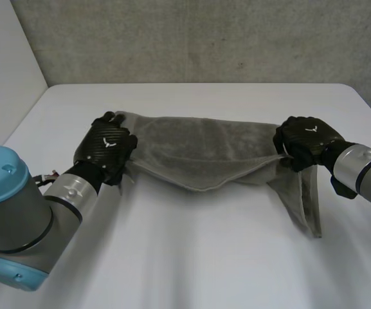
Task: Fold the towel.
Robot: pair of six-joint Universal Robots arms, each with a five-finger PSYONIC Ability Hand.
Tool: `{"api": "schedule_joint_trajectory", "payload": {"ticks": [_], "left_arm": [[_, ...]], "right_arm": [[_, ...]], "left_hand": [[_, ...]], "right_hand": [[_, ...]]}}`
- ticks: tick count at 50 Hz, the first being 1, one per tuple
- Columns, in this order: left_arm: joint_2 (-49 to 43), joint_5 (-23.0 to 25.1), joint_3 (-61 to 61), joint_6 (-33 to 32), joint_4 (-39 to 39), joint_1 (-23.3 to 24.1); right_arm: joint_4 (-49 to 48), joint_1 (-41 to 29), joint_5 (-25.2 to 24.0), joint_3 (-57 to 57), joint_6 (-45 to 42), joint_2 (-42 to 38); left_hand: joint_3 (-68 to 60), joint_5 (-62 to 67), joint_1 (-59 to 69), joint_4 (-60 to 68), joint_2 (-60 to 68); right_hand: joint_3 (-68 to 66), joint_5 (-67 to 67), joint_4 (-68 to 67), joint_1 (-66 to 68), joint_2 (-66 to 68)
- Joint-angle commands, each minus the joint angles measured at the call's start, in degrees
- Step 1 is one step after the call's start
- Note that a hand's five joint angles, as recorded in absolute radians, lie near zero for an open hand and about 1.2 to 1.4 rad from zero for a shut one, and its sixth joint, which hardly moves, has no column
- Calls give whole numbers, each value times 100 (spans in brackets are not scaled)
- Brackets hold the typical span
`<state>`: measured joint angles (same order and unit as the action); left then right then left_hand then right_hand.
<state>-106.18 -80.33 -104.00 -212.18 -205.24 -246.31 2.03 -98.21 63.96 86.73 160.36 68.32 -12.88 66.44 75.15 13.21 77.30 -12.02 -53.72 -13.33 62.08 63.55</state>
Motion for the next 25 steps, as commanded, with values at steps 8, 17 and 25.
{"api": "schedule_joint_trajectory", "payload": {"ticks": [8, 17, 25], "left_arm": [[-16, 17, 2, 397, 257, 83], [124, 52, 46, 423, 266, 30], [265, 79, 81, 432, 266, 4]], "right_arm": [[-396, -23, 688, 1309, 759, 549], [-836, -5, 741, 2287, 1103, 1034], [-871, 91, 741, 2735, 1129, 1254]], "left_hand": [[288, 356, 485, -321, 270], [288, 356, 485, -321, 270], [288, 356, 485, -321, 270]], "right_hand": [[202, 5372, 333, -6208, -6355], [202, 5372, 333, -6208, -6355], [202, 5372, 333, -6208, -6355]]}}
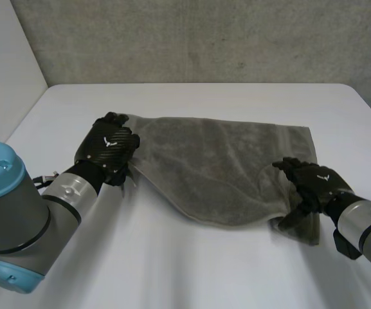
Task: Fold the towel.
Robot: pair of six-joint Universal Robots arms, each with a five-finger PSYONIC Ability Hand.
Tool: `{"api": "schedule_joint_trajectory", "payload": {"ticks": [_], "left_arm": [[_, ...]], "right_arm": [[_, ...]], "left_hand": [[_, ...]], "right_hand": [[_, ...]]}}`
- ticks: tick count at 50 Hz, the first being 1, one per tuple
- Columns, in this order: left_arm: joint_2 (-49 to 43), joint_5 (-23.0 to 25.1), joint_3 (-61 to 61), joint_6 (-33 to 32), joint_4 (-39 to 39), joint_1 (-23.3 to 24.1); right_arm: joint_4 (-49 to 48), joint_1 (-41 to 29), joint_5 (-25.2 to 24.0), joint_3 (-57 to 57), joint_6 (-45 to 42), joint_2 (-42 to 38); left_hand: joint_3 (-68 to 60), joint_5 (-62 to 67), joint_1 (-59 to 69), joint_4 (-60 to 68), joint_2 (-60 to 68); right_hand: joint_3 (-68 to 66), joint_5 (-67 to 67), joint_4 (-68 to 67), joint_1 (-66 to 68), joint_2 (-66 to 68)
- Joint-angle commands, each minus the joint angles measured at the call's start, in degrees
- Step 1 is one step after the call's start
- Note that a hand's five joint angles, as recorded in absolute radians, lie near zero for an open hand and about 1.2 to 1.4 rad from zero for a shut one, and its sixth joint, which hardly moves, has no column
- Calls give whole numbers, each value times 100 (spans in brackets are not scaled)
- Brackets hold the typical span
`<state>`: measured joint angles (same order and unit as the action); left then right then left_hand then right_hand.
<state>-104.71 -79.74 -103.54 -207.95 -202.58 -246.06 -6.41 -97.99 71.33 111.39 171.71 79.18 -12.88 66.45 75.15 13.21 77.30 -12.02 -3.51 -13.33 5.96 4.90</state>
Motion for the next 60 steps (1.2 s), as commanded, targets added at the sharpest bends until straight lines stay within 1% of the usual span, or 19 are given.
{"api": "schedule_joint_trajectory", "payload": {"ticks": [1, 7, 11, 15, 17, 24, 26, 29, 31, 32, 35, 36, 37, 39, 44, 47, 55, 60], "left_arm": [[118, 20, 35, 9, -1, -21], [267, 11, 114, 123, 17, -161], [311, 11, 228, 421, 140, -197], [390, 11, 352, 598, 228, -241], [478, 11, 465, 712, 289, -380], [628, 20, 589, 783, 325, -548], [680, 20, 572, 783, 325, -705], [698, 20, 545, 774, 325, -803], [698, 37, 484, 774, 333, -917], [698, 37, 484, 774, 333, -917], [680, 37, 387, 774, 342, -935], [672, 46, 300, 765, 342, -935], [637, 64, 212, 765, 342, -926], [619, 81, 150, 765, 342, -926], [601, 240, 18, 774, 333, -952], [592, 327, 9, 783, 333, -961], [575, 336, 9, 783, 333, -961], [557, 336, 0, 783, 333, -961]], "right_arm": [[-36, 122, -5, 347, -15, 255], [-370, 324, 3, 699, -6, 414], [-668, 351, -14, 910, 72, 317], [-739, 368, -58, 946, 99, 229], [-748, 377, -93, 919, 99, 107], [-721, 386, -243, 884, -59, 115], [-678, 464, -400, 867, -216, 132], [-651, 571, -480, 866, -332, 132], [-581, 868, -690, 893, -725, 106], [-581, 869, -691, 893, -727, 106], [-493, 1080, -971, 797, -1437, 62], [-449, 1098, -981, 709, -1622, 10], [-449, 1098, -981, 708, -1624, 9], [-300, 1159, -1007, 507, -1886, -244], [-19, 1265, -1034, 234, -2194, -509], [122, 1283, -1043, 155, -2378, -527], [157, 1282, -1086, 163, -2757, -553], [131, 1274, -1087, 181, -2784, -641]], "left_hand": [[288, 355, 485, -321, 270], [288, 355, 485, -321, 270], [288, 355, 485, -321, 270], [288, 355, 485, -321, 270], [288, 355, 485, -321, 270], [288, 355, 485, -321, 270], [288, 355, 485, -321, 270], [288, 355, 485, -321, 270], [288, 355, 485, -321, 270], [288, 355, 485, -321, 270], [288, 355, 485, -321, 270], [288, 355, 485, -321, 270], [288, 355, 485, -321, 270], [288, 355, 485, -321, 270], [288, 355, 485, -321, 270], [288, 355, 485, -321, 270], [288, 355, 485, -321, 270], [288, 355, 485, -321, 270]], "right_hand": [[202, 351, 333, -596, -490], [202, 351, 333, -596, -490], [202, 351, 333, -596, -490], [202, 351, 333, -596, -490], [202, 351, 333, -581, -475], [202, 351, 333, -530, -424], [202, 351, 333, -330, -223], [202, 351, 333, -76, 30], [202, 111, 333, 644, 750], [202, 107, 333, 647, 754], [202, -111, 333, 865, 971], [202, -328, 333, 1083, 1189], [202, -330, 333, 1085, 1191], [202, -1016, 333, 1771, 1877], [202, -1205, 333, 1959, 2065], [202, -1389, 333, 2143, 2249], [202, -1743, 333, 2497, 2604], [202, -1760, 333, 2515, 2621]]}}
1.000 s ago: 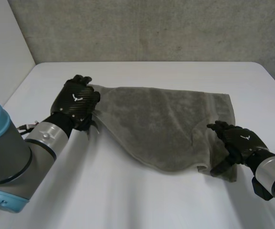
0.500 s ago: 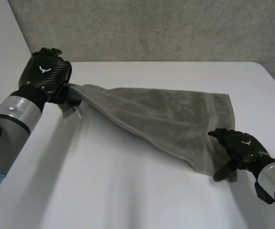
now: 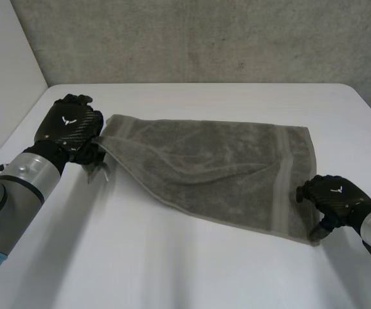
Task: Fold the towel.
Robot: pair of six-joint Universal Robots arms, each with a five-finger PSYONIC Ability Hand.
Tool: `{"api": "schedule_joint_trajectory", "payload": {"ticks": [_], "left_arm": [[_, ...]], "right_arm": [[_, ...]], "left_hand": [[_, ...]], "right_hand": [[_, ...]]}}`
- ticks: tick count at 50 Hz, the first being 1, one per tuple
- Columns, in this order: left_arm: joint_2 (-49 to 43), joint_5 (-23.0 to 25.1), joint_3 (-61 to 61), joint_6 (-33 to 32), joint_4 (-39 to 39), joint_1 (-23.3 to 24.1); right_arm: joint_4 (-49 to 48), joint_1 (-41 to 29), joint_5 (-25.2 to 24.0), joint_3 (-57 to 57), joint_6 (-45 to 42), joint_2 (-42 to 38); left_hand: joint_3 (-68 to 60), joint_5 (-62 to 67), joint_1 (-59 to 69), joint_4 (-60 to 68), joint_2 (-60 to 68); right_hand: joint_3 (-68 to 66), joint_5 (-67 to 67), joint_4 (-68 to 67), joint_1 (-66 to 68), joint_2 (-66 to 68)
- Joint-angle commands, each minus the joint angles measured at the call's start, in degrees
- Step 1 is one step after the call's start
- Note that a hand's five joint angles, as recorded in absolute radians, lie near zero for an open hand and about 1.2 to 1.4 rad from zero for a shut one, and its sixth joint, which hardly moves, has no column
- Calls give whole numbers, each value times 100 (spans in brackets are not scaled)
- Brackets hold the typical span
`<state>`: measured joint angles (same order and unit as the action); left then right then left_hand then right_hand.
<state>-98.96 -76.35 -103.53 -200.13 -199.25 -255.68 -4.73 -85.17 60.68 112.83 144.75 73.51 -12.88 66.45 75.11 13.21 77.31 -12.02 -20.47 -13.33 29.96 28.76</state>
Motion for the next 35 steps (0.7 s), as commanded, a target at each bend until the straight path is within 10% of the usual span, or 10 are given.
{"api": "schedule_joint_trajectory", "payload": {"ticks": [1, 12, 22, 35], "left_arm": [[-35, -3, 0, 0, 0, 0], [-88, -3, 0, 0, 0, 0], [-88, -11, 0, 0, 0, 0], [-88, -12, 0, 0, -8, 9]], "right_arm": [[-37, -8, -21, 37, -87, -74], [-90, 0, -4, 37, -201, -373], [-134, 0, -82, -94, -298, -601], [218, 97, -645, -656, 509, 137]], "left_hand": [[288, 355, 489, -321, 269], [288, 355, 489, -321, 269], [288, 355, 489, -321, 269], [288, 355, 489, -321, 269]], "right_hand": [[202, -64, 333, 115, 235], [202, -283, 333, 334, 453], [202, -4946, 333, 4998, 5117], [202, -4953, 333, 5004, 5124]]}}
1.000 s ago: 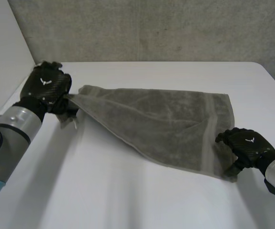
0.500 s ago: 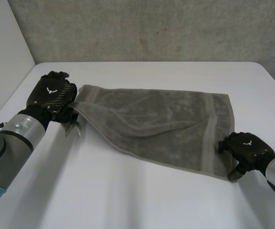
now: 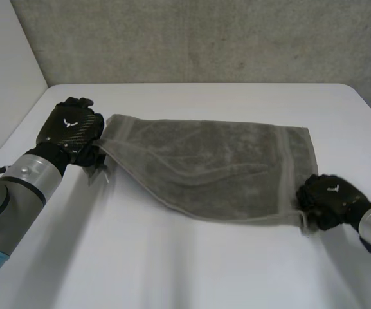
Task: Fold the towel.
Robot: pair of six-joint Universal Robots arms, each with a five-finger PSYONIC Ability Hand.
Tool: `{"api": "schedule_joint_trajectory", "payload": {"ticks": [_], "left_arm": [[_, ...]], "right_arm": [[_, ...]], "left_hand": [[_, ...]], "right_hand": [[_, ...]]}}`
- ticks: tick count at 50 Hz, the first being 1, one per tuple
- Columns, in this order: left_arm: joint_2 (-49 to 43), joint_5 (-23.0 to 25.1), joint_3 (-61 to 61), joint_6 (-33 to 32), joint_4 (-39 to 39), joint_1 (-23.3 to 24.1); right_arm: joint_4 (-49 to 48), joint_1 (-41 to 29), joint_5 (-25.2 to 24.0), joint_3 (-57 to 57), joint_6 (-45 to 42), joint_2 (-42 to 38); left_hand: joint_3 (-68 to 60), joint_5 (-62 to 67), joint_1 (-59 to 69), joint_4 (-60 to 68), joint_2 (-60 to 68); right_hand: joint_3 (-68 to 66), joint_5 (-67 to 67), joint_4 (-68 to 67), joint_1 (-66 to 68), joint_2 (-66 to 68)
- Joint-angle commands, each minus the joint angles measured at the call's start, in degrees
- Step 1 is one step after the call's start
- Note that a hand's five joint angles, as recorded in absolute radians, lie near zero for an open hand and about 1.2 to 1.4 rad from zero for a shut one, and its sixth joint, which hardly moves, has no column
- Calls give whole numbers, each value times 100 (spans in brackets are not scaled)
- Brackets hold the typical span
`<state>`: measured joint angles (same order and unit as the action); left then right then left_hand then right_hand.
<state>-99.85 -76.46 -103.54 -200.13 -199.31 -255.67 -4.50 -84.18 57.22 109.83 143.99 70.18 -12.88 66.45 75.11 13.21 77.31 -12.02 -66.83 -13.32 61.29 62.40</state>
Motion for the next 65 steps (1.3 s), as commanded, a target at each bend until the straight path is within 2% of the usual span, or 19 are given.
{"api": "schedule_joint_trajectory", "payload": {"ticks": [1, 5, 18, 19, 20, 21, 22, 31, 38, 43, 65], "left_arm": [[0, 0, 0, 0, -3, 8], [0, 0, 0, 9, -3, 8], [0, -9, -18, 9, 15, 43], [0, -9, -18, 9, 15, 43], [0, -9, -18, 9, 15, 52], [0, -9, -18, 9, 15, 52], [0, -9, -26, 9, 15, 52], [0, -9, -26, 9, 15, 26], [-35, -9, -18, 9, 15, 17], [-35, -9, -18, 9, 15, 17], [-35, 0, -26, 9, 15, -1]], "right_arm": [[195, -2, -299, -357, 587, 470], [195, 15, -378, -497, 797, 593], [221, 51, -361, -287, 727, 654], [221, 60, -361, -173, 701, 742], [221, 60, -361, -172, 701, 743], [213, 68, -352, -42, 666, 873], [213, 68, -369, 64, 622, 979], [248, 587, -519, 645, -2, 1349], [1046, 1183, -1194, 856, -985, 1279], [1214, 1491, -1520, 935, -1451, 1270], [1153, 1545, -1565, 865, -1971, 374]], "left_hand": [[288, 355, 489, -321, 269], [288, 355, 489, -321, 269], [288, 355, 489, -321, 269], [288, 355, 489, -321, 269], [288, 355, 489, -321, 269], [288, 355, 489, -321, 269], [288, 355, 489, -321, 269], [288, 355, 489, -321, 269], [288, 355, 489, -321, 269], [288, 355, 489, -321, 269], [288, 355, 489, -321, 269]], "right_hand": [[202, -317, 332, 1871, 1760], [202, -317, 332, 1871, 1760], [202, -317, 332, 1871, 1760], [202, 1958, 332, -404, -516], [202, 1981, 332, -427, -538], [202, 3580, 332, -2026, -2137], [202, 3646, 332, -2092, -2203], [202, 3697, 332, -2143, -2254], [202, 3697, 332, -2143, -2254], [202, 3680, 332, -2126, -2238], [202, 3646, 332, -2093, -2204]]}}
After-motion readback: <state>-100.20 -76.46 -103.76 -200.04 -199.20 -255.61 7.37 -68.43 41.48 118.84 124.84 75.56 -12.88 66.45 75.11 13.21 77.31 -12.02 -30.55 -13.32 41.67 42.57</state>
